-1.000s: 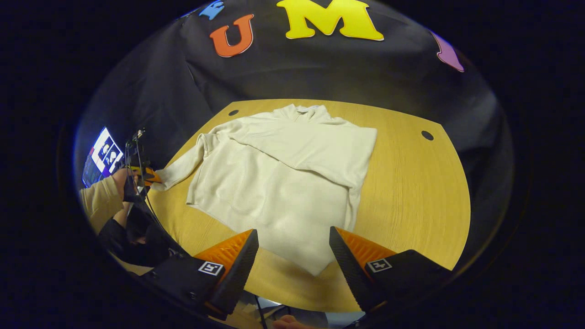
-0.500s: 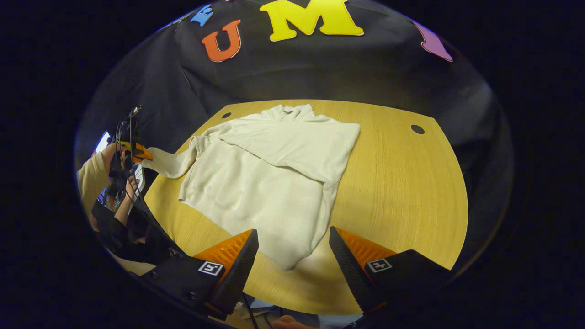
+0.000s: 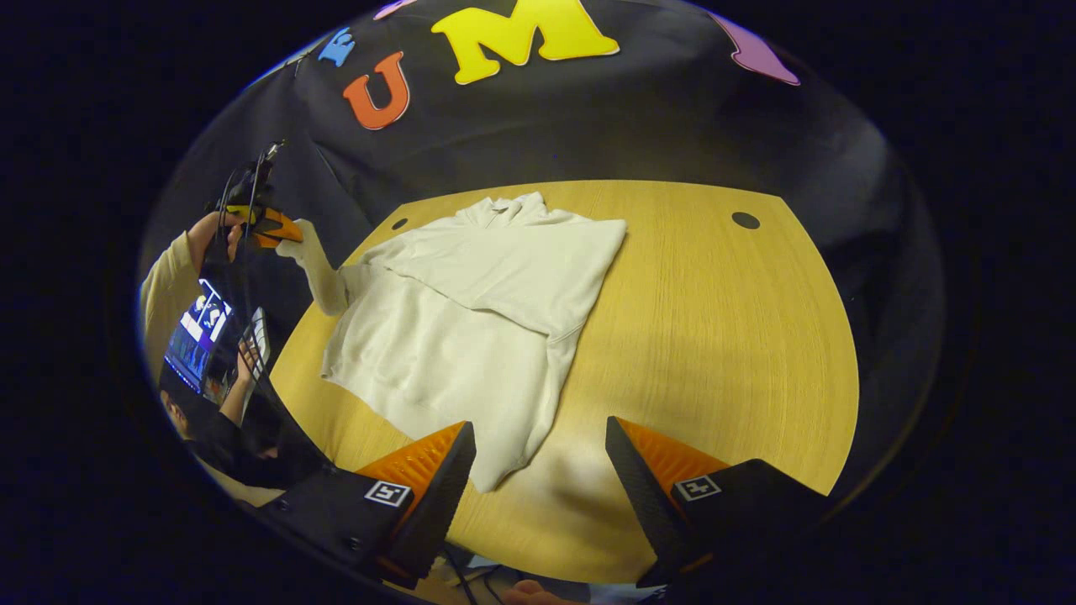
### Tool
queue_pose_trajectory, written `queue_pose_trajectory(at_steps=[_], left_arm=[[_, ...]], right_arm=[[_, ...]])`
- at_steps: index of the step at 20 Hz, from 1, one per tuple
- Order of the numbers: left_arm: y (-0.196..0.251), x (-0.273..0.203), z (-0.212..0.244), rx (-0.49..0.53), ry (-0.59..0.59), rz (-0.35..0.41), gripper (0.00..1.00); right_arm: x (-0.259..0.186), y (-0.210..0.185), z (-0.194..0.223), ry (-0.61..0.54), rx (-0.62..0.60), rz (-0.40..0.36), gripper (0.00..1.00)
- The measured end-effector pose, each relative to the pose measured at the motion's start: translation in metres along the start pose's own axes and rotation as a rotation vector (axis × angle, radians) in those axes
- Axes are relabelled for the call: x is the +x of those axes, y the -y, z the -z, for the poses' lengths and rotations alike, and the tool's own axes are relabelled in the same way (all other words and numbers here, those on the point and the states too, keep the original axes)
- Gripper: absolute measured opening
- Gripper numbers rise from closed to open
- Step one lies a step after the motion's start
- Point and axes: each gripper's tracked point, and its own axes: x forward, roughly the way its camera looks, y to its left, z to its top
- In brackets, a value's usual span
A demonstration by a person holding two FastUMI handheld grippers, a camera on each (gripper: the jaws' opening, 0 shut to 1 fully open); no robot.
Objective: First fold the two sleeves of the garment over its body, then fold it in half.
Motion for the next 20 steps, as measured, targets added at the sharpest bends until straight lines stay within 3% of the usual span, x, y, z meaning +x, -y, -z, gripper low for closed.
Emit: queue_pose_trajectory(at_steps=[1,5,8,9,11,16,20], left_arm=[[0.03,-0.002,0.003,0.028,-0.009,0.027,0.04],[0.146,-0.007,0.02,0.1,-0.014,0.151,0.04],[0.212,0.001,0.046,0.181,-0.046,0.21,0.04],[0.231,0.003,0.056,0.206,-0.056,0.222,0.04],[0.268,0.009,0.078,0.233,-0.082,0.257,0.04],[0.335,0.011,0.131,0.328,-0.153,0.315,0.04],[0.354,0.014,0.168,0.375,-0.21,0.31,0.05]], right_arm=[[-0.001,0.007,0.002,-0.003,-0.001,0.003,0.98],[0.0,0.027,0.012,-0.01,0.009,0.036,0.97],[0.0,0.036,0.022,-0.025,0.024,0.046,0.98],[0.001,0.039,0.025,-0.032,0.028,0.055,0.94],[0.001,0.049,0.032,-0.038,0.036,0.083,0.98],[-0.004,0.06,0.047,-0.05,0.128,0.127,0.98],[-0.007,0.061,0.057,-0.051,0.17,0.159,0.98]])
